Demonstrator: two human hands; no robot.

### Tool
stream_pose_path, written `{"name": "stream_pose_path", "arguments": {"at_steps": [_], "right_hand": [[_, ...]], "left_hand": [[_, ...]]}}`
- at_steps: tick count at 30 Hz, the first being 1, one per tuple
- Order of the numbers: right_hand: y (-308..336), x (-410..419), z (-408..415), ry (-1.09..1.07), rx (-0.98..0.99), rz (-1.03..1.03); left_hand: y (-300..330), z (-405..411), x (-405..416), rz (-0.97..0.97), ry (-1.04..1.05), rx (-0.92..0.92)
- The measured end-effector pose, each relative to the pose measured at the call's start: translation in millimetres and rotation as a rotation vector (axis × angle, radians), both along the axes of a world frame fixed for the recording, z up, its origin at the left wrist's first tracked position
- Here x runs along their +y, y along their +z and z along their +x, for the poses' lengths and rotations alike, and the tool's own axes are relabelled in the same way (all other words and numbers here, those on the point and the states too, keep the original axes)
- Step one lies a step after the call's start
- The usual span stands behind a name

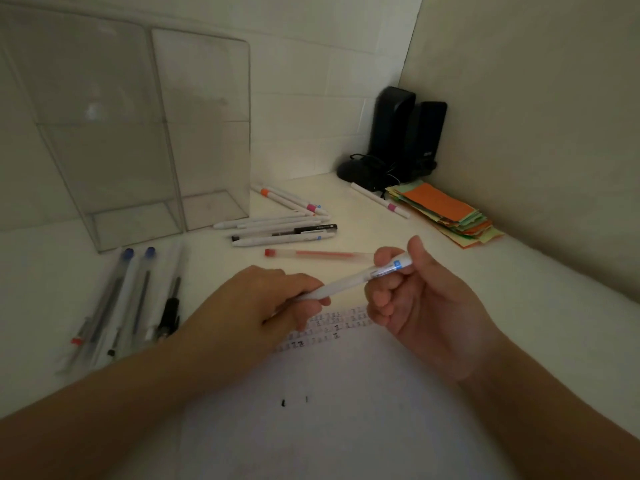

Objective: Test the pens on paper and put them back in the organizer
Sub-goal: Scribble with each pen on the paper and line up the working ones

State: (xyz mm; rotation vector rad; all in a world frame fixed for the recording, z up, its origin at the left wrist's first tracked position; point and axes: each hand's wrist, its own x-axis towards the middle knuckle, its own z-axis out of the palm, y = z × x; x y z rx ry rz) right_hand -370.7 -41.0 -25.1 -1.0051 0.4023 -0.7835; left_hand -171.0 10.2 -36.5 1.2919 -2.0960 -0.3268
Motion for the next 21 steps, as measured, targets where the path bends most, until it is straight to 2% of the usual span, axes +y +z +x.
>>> {"name": "stream_pose_path", "arguments": {"at_steps": [4, 8, 13, 17, 21], "right_hand": [[-2.5, 2.5, 8.2, 0.039, -0.002, -0.111], [-6.0, 14.0, 15.4, -0.062, 0.341, -0.446], [-3.3, 4.5, 6.0, -0.376, 0.540, -0.354], [-4.2, 3.3, 4.1, -0.386, 0.607, -0.340], [-6.5, 7.6, 11.9, -0.412, 0.741, -0.501]], "left_hand": [[0.9, -4.3, -1.7, -0.004, 0.011, 0.034], [-2.1, -8.9, 0.3, 0.003, 0.011, 0.037], [-8.3, -1.6, -5.0, 0.150, 0.056, 0.108], [-10.3, 4.0, -8.8, 0.184, 0.082, 0.126], [-11.0, 2.8, -11.3, 0.211, 0.076, 0.136]]}}
